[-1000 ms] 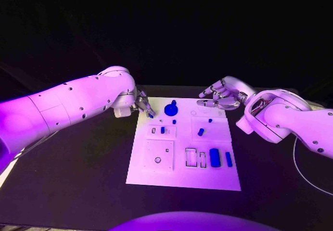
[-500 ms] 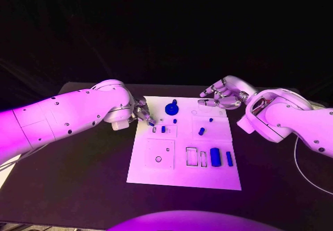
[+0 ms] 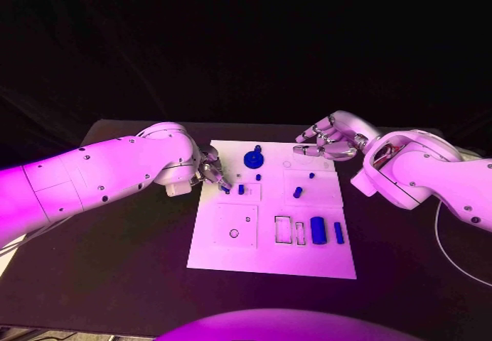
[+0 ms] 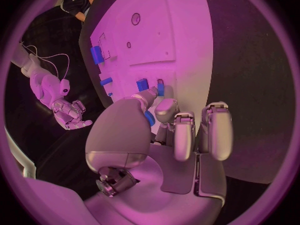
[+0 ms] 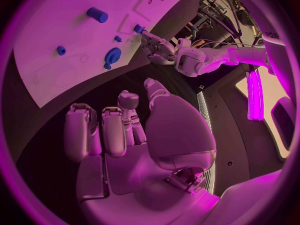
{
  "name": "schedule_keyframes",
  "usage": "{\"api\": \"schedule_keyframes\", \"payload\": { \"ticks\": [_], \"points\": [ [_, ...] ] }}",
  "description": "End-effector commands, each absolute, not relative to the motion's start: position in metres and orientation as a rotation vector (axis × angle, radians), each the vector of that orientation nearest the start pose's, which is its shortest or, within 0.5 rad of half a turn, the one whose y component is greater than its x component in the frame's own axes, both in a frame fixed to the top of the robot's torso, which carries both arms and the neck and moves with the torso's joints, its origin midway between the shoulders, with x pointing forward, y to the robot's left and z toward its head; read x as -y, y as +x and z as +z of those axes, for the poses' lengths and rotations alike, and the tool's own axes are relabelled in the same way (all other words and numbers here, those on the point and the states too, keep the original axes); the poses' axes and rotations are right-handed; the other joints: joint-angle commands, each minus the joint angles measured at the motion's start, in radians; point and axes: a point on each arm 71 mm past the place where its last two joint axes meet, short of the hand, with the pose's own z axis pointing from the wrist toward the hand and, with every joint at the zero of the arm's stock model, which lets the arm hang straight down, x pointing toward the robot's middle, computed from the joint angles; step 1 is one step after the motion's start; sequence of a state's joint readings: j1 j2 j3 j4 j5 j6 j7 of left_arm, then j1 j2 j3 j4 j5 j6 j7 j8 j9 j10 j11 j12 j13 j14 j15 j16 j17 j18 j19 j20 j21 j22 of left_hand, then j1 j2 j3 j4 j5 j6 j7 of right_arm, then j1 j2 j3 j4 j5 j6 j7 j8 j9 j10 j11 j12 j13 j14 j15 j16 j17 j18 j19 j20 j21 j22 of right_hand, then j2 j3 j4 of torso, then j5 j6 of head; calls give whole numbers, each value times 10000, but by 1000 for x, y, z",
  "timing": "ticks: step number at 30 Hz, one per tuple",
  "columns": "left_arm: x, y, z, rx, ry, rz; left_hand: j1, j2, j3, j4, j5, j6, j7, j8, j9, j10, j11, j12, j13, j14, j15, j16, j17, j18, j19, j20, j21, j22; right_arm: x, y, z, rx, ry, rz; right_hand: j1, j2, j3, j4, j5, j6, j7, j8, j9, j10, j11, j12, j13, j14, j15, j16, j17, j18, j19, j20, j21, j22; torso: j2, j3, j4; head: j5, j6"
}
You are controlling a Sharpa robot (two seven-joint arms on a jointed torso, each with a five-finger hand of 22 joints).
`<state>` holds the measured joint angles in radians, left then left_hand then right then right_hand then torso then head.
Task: Assemble the parts on the task board
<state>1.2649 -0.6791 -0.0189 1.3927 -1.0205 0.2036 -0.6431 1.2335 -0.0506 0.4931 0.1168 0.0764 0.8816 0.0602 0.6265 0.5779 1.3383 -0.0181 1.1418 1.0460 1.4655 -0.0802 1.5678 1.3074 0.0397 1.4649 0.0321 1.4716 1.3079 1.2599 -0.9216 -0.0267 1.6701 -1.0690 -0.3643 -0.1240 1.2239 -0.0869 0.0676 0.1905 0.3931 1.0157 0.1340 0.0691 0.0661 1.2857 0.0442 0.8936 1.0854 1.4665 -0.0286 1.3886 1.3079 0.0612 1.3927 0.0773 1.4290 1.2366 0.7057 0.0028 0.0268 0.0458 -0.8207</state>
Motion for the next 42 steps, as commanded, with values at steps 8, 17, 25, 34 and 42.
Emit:
{"api": "schedule_keyframes", "payload": {
  "ticks": [8, 17, 25, 34, 42],
  "points": [
    [-175, 506, -209, -24222, -1427, -3029, 25, 92, 1062, -996, 3, 28, -62, 39, 13, 59, -18, 18, -24, 1053, 44, 30, 2634, -63, 419, 2, 38, 1403, 201, 470, -145, -16936, 1962, 8729, 61, 20, -66, -11, 25, 57, -25, 33, 15, -64, 5, 13, -8, 519, -6, -59, 76, 103, -61, 18, -59, -9, -3, 12, 2, 0, -62],
    [-174, 504, -210, -24426, -967, -2888, 20, -12, 1191, -1113, 9, 67, -80, 72, 27, 77, -36, 23, -15, 1053, 39, 30, 2634, -70, 430, -1, 55, 1431, 201, 470, -145, -16948, 1956, 8729, 61, 20, -66, -11, 25, 57, -25, 33, 15, -64, 5, 13, -8, 519, -6, -59, 76, 103, -61, 18, -59, -9, -4, 6, 1, -28, -26],
    [-174, 505, -210, -24320, -1018, -2880, -5, -59, 1285, -1167, 48, 113, -87, 90, 30, 100, -43, 20, -18, 1053, 37, 30, 2634, -74, 436, -2, 63, 1446, 201, 470, -145, -16951, 1954, 8729, 61, 20, -66, -11, 25, 57, -25, 33, 15, -64, 5, 13, -8, 519, -6, -59, 76, 103, -61, 18, -59, -9, 1, 9, 5, -8, -59],
    [-170, 507, -210, -24266, -1130, -2828, -172, -31, 1411, -1111, 70, 170, -92, 117, 36, 128, -44, 7, -32, 1053, 35, 30, 2634, -72, 434, -4, 58, 1445, 201, 470, -145, -16953, 1950, 8736, 61, 20, -66, -11, 25, 57, -25, 33, 15, -64, 5, 13, -8, 519, -6, -59, 76, 103, -61, 18, -59, -9, -2, 9, -6, 8, -86],
    [-165, 506, -212, -24574, -1073, -2712, -977, -229, 1180, -749, 22, 410, -222, 215, 63, 205, -128, -23, -96, 1053, -18, 30, 2634, -81, 453, -33, 79, 1487, 201, 469, -145, -16958, 1949, 8737, 61, 20, -66, -11, 25, 57, -25, 33, 15, -64, 5, 13, -8, 519, -6, -59, 76, 103, -61, 18, -59, -9, -3, 14, -6, -9, -121]
  ]
}}
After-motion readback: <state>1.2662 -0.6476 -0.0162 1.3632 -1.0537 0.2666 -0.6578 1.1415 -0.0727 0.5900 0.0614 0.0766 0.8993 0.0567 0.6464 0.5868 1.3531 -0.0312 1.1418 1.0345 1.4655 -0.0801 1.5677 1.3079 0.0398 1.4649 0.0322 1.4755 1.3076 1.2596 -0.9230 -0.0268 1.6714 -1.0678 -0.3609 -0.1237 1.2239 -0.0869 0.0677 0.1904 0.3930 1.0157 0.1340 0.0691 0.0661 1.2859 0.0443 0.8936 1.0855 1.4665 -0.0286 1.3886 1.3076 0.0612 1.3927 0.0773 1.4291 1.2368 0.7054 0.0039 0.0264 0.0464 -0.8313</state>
